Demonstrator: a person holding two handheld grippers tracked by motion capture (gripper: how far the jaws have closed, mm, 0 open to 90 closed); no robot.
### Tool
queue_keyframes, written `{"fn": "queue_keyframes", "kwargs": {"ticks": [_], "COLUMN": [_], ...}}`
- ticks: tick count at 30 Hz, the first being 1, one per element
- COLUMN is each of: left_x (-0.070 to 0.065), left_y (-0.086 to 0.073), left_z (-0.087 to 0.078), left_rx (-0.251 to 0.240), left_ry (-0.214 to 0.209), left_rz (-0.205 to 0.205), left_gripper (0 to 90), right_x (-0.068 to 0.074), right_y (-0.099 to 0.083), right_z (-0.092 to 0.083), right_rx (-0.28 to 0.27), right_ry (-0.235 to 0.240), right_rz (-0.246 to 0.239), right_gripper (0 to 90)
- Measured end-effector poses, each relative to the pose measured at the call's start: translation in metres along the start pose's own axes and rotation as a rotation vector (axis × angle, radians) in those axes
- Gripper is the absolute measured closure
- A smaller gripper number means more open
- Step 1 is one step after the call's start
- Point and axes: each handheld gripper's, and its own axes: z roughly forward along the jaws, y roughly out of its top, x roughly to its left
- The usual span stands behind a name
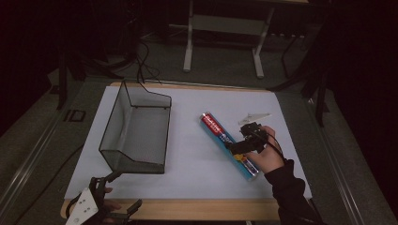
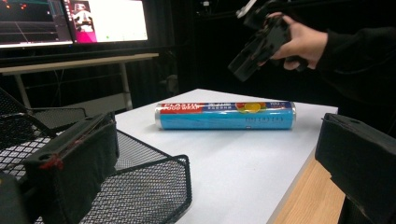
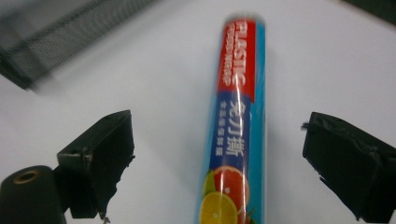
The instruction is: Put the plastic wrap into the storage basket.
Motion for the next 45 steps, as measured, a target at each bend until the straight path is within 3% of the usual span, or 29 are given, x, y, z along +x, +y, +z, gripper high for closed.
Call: {"fn": "queue_keyframes", "kwargs": {"ticks": [5,9,13,18,19,23,27,31,37,42,45], "left_x": [0.001,0.000,0.001,0.001,0.001,0.001,0.001,0.001,0.001,0.001,0.001], "left_y": [0.000,0.000,0.000,0.000,0.000,0.000,0.000,0.000,-0.001,-0.001,-0.001], "left_z": [0.001,0.001,0.001,0.001,0.001,0.001,0.001,0.001,0.001,0.001,0.001], "left_rx": [0.004,0.006,0.006,0.003,0.004,0.004,0.003,0.004,0.006,0.008,0.008], "left_ry": [-0.002,-0.005,-0.007,-0.009,-0.010,-0.011,-0.010,-0.010,-0.011,-0.010,-0.009], "left_rz": [-0.006,-0.003,-0.006,-0.007,-0.006,-0.008,-0.006,-0.007,-0.005,-0.003,-0.002], "left_gripper": [0.2,0.2,0.2,0.2,0.2,0.2,0.2,0.2,0.2,0.2,0.2], "right_x": [-0.007,-0.013,-0.016,-0.021,-0.024,-0.026,-0.027,-0.027,-0.029,-0.026,-0.023], "right_y": [0.002,0.009,0.012,0.015,0.015,0.014,0.011,0.008,0.006,0.009,0.010], "right_z": [0.017,0.040,0.056,0.070,0.076,0.085,0.094,0.099,0.102,0.111,0.114], "right_rx": [0.064,0.144,0.178,0.254,0.289,0.353,0.415,0.459,0.488,0.545,0.567], "right_ry": [0.010,0.015,0.005,0.025,0.017,0.011,0.034,0.016,0.024,0.053,0.037], "right_rz": [0.025,0.043,0.052,0.066,0.072,0.079,0.089,0.072,0.071,0.067,0.067], "right_gripper": [9.3,10.0,10.1,12.4,13.1,15.9,18.0,20.7,22.5,29.0,29.6]}}
